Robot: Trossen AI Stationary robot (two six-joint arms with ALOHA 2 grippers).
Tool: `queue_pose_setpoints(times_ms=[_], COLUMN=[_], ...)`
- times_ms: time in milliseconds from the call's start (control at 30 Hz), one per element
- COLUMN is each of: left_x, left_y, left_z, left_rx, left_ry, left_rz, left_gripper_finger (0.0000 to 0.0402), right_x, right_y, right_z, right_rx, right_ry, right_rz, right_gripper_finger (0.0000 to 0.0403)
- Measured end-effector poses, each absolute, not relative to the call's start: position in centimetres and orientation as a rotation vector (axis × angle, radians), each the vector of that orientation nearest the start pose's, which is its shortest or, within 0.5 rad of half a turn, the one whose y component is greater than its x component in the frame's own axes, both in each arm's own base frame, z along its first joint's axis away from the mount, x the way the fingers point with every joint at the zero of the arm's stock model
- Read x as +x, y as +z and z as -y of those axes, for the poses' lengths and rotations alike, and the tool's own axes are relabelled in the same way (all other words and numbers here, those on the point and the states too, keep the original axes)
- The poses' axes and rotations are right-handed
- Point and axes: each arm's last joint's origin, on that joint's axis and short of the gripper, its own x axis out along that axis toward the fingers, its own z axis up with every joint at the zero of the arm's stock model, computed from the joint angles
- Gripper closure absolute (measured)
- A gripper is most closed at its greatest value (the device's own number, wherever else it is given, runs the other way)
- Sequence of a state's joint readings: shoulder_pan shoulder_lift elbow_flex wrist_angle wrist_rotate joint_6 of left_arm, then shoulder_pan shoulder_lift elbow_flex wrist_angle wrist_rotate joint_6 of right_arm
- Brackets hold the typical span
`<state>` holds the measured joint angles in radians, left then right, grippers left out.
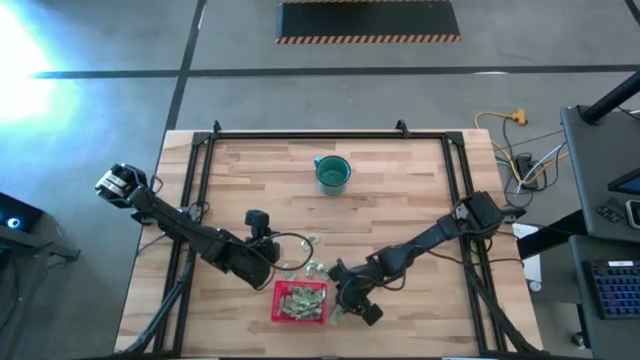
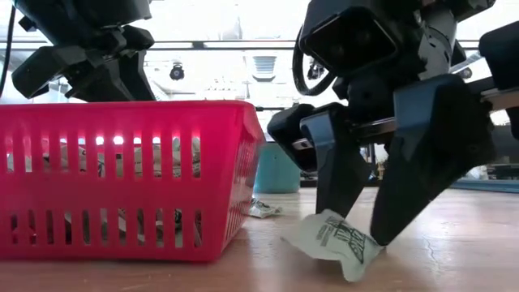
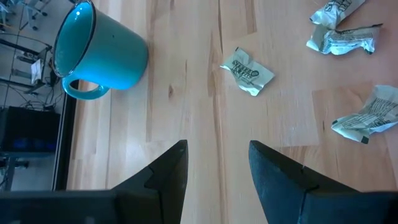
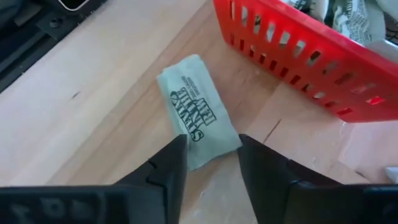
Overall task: Pick and place items into bin
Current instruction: Put the green stevia packet into the red bin
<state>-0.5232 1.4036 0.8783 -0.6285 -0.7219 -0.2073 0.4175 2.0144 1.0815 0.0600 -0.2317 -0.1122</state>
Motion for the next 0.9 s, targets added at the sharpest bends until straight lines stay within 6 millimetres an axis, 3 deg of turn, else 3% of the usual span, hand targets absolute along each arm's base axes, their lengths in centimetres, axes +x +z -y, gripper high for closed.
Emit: queue_pose_setpoints(times_ms=[333, 667, 900], left_x=[23.0, 23.0, 23.0], left_y=[21.1, 21.2, 21.1], left_z=[11.1, 11.1, 11.1], left_rx=[0.482, 0.482, 0.483], left_ry=[0.270, 0.270, 0.271], left_rz=[-0.905, -0.904, -0.905], left_gripper_finger=[0.0248, 0.0248, 0.0248], right_x=[35.2, 34.9, 33.8], right_y=[10.8, 11.1, 13.1], right_z=[-16.3, -16.2, -15.6], right_rx=[-0.237, -0.243, -0.308], right_ry=[0.678, 0.670, 0.501], right_rz=[-0.843, -0.883, -0.935], right_gripper_finger=[0.0385, 0.0393, 0.0394])
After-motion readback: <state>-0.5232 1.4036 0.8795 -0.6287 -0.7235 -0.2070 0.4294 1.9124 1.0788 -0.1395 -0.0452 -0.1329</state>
